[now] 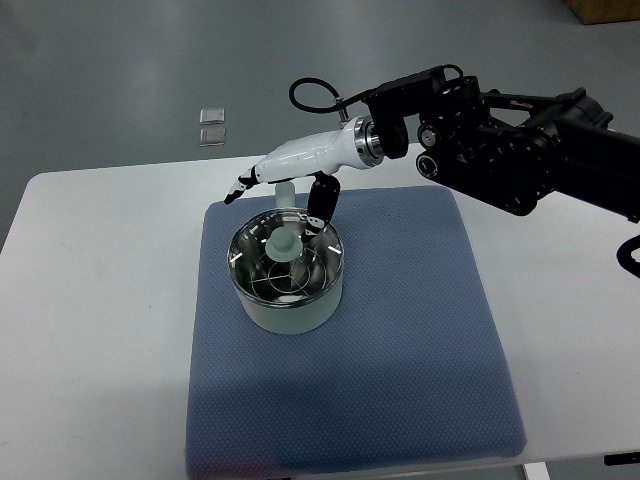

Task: Open lid and place right of pot
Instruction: 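Lower the right hand over the pot lid's pale green knob, then close the right hand's fingers around the glass lid's knob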

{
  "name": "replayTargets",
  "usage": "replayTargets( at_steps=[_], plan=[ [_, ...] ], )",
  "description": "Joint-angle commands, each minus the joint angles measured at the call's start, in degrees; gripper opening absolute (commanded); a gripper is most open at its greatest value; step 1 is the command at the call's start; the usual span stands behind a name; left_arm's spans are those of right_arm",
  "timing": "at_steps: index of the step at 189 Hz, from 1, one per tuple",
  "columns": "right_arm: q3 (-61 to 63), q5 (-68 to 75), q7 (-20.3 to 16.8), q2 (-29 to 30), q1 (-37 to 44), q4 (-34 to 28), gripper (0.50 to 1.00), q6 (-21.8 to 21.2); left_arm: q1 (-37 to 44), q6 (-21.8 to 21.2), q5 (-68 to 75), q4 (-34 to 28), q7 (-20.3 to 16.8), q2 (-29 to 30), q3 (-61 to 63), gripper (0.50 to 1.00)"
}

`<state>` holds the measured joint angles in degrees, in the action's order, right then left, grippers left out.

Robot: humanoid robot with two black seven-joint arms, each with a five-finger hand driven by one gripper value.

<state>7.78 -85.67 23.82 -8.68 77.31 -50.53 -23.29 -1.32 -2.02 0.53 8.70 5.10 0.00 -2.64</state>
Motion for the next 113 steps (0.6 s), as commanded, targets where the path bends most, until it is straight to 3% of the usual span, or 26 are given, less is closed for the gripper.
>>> replayTargets(
  at_steps=[1,27,60,113],
  plan=[
    [-0.05,-0.03,0.0,-0.64,-0.14,-0.8,0.917,-0.44,0.0,-0.01,0.0,0.01,0.0,0.0,0.0,1.0],
    [-1.01,-0.03,0.62,-2.13,-0.14,-3.0,0.913,-0.88,0.0,-0.01,0.0,0.01,0.0,0.0,0.0,1.0],
    [-1.28,-0.11,0.62,-2.75,-0.93,-3.17,0.872,-0.88,0.0,-0.01,0.0,0.09,0.0,0.0,0.0,1.0],
    [-1.28,-0.64,0.53,-2.57,-1.55,-3.08,0.872,-0.71,0.0,-0.01,0.0,0.01,0.0,0.0,0.0,1.0]
  ],
)
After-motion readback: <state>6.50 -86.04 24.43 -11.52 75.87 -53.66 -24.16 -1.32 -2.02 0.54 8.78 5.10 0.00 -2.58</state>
